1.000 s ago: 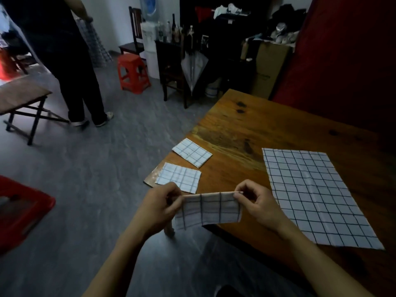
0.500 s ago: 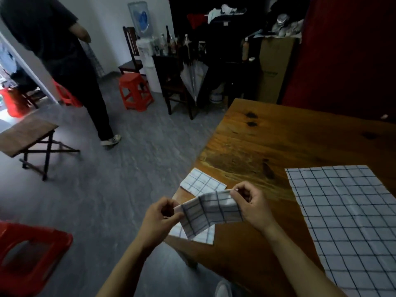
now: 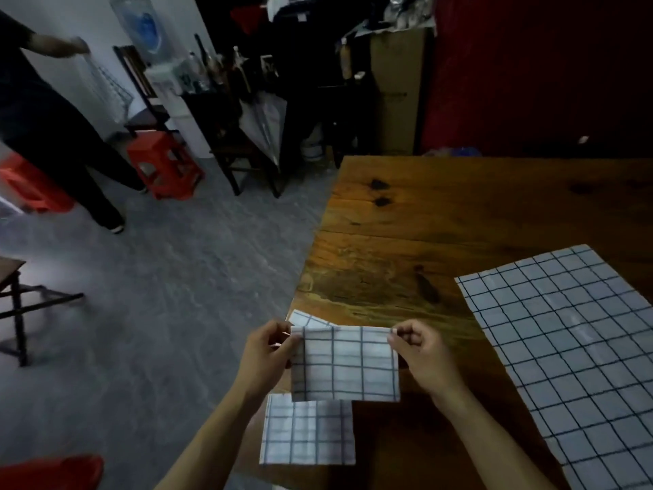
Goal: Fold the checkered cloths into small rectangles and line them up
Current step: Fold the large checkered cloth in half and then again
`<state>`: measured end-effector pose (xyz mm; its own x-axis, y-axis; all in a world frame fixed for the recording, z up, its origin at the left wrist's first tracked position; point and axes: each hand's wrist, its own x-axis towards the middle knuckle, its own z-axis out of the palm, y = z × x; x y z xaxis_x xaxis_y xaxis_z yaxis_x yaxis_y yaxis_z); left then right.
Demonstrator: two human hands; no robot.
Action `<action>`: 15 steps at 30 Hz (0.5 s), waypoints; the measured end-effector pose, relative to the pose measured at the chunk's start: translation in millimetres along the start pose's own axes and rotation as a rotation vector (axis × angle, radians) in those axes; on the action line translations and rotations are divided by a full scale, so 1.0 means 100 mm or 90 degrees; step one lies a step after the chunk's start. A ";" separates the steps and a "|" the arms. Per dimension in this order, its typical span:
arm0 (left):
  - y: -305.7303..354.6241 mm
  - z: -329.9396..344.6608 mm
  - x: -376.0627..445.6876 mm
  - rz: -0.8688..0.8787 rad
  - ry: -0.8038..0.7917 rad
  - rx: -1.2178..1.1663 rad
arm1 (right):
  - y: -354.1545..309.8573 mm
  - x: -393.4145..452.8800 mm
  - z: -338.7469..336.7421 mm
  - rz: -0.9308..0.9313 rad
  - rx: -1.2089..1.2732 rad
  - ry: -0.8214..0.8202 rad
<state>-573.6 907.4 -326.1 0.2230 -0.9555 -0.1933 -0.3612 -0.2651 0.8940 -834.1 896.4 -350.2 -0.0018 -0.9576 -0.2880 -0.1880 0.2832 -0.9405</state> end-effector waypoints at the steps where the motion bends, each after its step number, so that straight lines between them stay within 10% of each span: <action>1: -0.02 0.01 0.08 -0.003 -0.006 0.004 | 0.01 0.03 0.03 0.018 0.004 0.008; 15: -0.57 -0.25 1.72 -0.009 -0.202 0.062 | -0.23 0.90 0.88 0.174 -0.049 0.227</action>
<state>-492.5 761.0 -400.2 -0.0586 -0.9404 -0.3349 -0.4484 -0.2750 0.8505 -743.7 808.3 -370.5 -0.3972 -0.8105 -0.4305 -0.2058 0.5358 -0.8189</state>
